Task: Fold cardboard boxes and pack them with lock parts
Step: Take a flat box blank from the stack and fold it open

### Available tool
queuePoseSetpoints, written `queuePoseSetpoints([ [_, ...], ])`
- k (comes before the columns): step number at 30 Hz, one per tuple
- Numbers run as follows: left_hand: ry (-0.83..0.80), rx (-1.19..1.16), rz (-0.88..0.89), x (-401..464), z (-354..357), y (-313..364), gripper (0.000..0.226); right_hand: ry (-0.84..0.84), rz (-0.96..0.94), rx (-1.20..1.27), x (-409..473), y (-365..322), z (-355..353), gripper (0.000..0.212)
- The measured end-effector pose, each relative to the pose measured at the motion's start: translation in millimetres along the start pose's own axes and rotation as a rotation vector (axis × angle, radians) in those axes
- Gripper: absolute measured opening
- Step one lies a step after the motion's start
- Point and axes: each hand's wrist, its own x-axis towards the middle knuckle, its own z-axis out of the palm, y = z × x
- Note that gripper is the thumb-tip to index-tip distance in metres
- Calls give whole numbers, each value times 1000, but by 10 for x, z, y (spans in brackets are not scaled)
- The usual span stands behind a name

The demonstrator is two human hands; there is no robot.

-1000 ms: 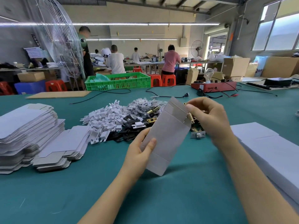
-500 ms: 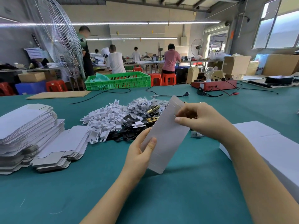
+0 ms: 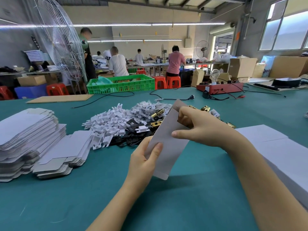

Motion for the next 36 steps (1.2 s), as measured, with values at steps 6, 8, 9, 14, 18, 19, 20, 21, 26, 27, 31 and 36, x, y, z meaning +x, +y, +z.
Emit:
queuePoseSetpoints([
  [6, 56, 113, 16, 14, -3, 6, 14, -20, 14, 94, 28, 6, 1, 18],
  [8, 107, 222, 39, 7, 6, -3, 17, -48, 14, 87, 18, 9, -20, 17],
  [9, 143, 292, 72, 4, 10, -5, 20, -63, 14, 91, 10, 6, -31, 17],
  [14, 334, 745, 484, 20, 97, -23, 54, -34, -7, 13, 0, -78, -15, 21],
  [18, 414, 1071, 453, 6, 122, -27, 91, -3, -30, -100, 19, -173, 104, 16],
  [19, 415, 1154, 416, 8, 109, -37, 102, 17, -35, -64, 30, -196, 139, 16],
  [20, 410, 1205, 378, 15, 96, -44, 113, 51, -43, -20, 39, -218, 175, 15],
  [21, 406, 1233, 347, 19, 85, -49, 122, 92, -55, 13, 50, -240, 208, 15],
  [26, 408, 1197, 296, 20, 86, -62, 129, 137, -82, 45, 46, -336, 296, 14],
  [27, 392, 1170, 298, 21, 91, -62, 125, 124, -69, 63, 38, -335, 283, 15],
  [31, 318, 1097, 296, 23, 79, -32, 114, -15, -35, -22, 18, -330, 221, 23],
  [36, 273, 1072, 303, 26, 75, 26, 102, -85, -18, -88, 6, -328, 210, 33],
])
